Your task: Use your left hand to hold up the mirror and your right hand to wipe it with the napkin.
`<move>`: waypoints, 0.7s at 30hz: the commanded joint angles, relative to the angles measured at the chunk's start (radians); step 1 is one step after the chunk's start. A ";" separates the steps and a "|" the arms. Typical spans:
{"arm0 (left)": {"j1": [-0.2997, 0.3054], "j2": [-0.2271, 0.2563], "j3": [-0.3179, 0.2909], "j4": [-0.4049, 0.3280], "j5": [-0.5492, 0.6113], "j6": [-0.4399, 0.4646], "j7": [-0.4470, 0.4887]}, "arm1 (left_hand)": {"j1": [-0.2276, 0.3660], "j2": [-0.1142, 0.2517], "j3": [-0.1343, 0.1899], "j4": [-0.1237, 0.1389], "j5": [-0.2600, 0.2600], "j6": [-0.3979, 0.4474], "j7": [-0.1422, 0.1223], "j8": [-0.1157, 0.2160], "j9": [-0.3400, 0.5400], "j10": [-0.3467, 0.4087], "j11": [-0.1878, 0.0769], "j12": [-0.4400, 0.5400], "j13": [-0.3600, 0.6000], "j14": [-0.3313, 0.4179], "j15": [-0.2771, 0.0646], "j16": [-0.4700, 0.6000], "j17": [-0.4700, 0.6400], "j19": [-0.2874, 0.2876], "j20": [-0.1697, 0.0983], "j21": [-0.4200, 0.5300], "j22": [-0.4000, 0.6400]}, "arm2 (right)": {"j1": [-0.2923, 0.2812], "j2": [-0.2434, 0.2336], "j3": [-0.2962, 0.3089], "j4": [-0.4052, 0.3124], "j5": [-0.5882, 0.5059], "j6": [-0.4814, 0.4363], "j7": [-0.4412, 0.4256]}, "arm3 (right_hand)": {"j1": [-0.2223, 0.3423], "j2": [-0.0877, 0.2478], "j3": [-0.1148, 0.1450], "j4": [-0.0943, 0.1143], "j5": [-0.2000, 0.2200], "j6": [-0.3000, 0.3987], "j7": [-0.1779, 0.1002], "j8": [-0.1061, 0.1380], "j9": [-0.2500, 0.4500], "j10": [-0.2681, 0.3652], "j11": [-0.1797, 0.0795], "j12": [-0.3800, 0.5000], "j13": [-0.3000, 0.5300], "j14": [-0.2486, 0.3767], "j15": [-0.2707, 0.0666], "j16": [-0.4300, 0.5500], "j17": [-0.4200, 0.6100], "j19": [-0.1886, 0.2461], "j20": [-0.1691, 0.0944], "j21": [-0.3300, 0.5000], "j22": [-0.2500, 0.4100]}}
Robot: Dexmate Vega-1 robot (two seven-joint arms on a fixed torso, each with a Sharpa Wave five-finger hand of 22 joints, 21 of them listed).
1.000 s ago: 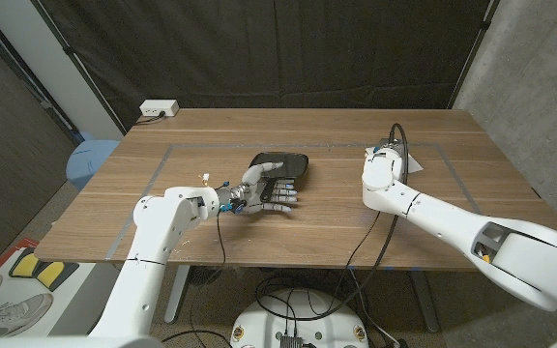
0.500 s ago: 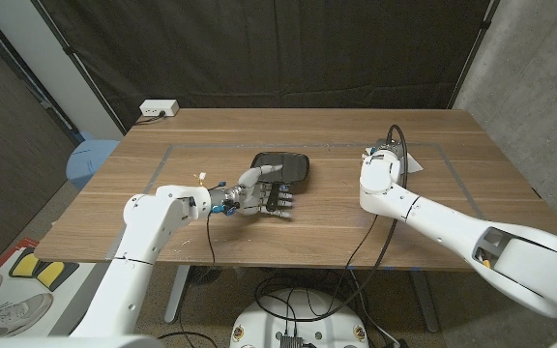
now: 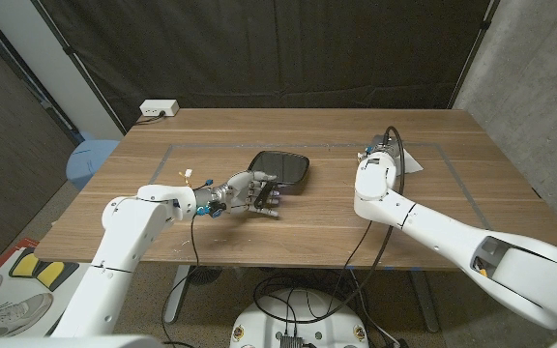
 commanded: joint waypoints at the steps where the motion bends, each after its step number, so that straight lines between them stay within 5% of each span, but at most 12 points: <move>1: 0.050 -0.001 -0.047 -0.063 0.024 0.028 0.056 | 0.014 0.027 -0.022 0.030 -0.007 -0.066 0.008 -0.037 0.003 -0.080 0.019 -0.013 0.006 -0.076 0.022 -0.006 0.008 -0.078 0.016 -0.049 0.002 | -0.008 0.013 -0.011 -0.040 -0.040 -0.026 -0.036 | -0.004 0.004 -0.009 0.001 0.011 0.008 -0.003 0.006 0.002 -0.004 0.003 -0.002 -0.002 -0.016 -0.096 -0.001 -0.002 -0.008 0.004 -0.013 0.002; 9: 0.055 0.083 -0.010 -0.074 0.086 -0.108 0.026 | 0.028 0.056 -0.060 0.049 -0.010 -0.125 0.000 -0.094 0.001 -0.224 0.083 -0.021 -0.003 -0.207 0.075 -0.012 0.002 -0.197 0.017 -0.126 0.004 | -0.005 0.012 -0.027 -0.055 -0.070 -0.065 -0.026 | -0.011 0.002 -0.018 0.005 0.014 0.009 -0.005 0.005 0.002 -0.006 0.004 -0.002 -0.004 -0.022 -0.094 -0.002 -0.006 -0.014 0.006 -0.025 0.002; 21: 0.072 0.116 -0.026 -0.077 0.089 -0.249 0.007 | 0.023 0.060 -0.077 0.061 -0.010 -0.124 0.004 -0.108 0.000 -0.243 0.075 -0.011 -0.008 -0.240 0.081 -0.008 0.002 -0.246 0.020 -0.156 0.007 | 0.015 0.009 -0.072 -0.078 -0.122 -0.134 0.015 | -0.012 0.006 -0.022 0.007 0.019 0.017 -0.002 0.007 0.002 -0.002 0.006 0.000 -0.007 -0.022 -0.096 -0.001 -0.010 -0.013 0.008 -0.032 0.002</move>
